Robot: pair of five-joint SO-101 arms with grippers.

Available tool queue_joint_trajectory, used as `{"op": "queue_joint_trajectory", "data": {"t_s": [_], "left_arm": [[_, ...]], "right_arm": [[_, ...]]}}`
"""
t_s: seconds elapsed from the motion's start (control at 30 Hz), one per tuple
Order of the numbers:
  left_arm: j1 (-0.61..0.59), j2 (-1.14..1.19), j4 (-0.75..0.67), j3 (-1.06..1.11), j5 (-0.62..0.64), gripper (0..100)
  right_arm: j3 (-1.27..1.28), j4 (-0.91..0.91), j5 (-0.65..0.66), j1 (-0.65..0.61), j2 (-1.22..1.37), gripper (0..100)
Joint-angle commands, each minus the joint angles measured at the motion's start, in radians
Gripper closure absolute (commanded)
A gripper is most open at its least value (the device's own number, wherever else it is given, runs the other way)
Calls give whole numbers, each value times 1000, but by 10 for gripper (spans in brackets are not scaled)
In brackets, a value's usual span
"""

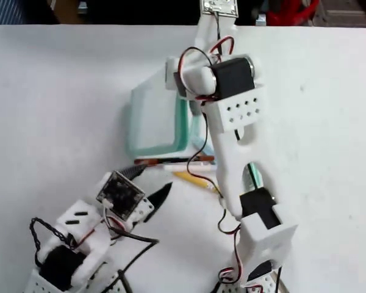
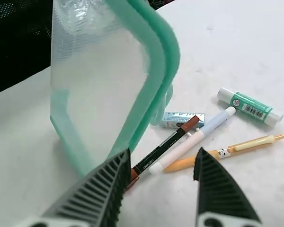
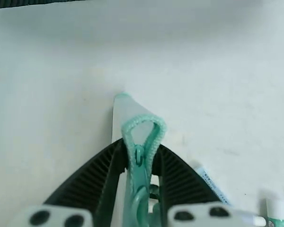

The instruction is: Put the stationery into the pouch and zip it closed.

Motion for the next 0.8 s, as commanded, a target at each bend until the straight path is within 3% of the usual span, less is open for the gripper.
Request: {"op": "queue_joint_trajectory", "data": {"t_s": [0.0,0.4,0.53,0.77], "left_arm": [[-19,13,-103,51,-9,764],[-117,13,-367,190,-2,738],[-119,13,-532,290,-6,810],[-186,10,-546,290,-5,834]], "right_arm": [[0,10,0,-50,22,971],[8,16,2,-122,5,971],[8,18,25,-163,-28,971],[127,18,66,-168,-120,971]]}}
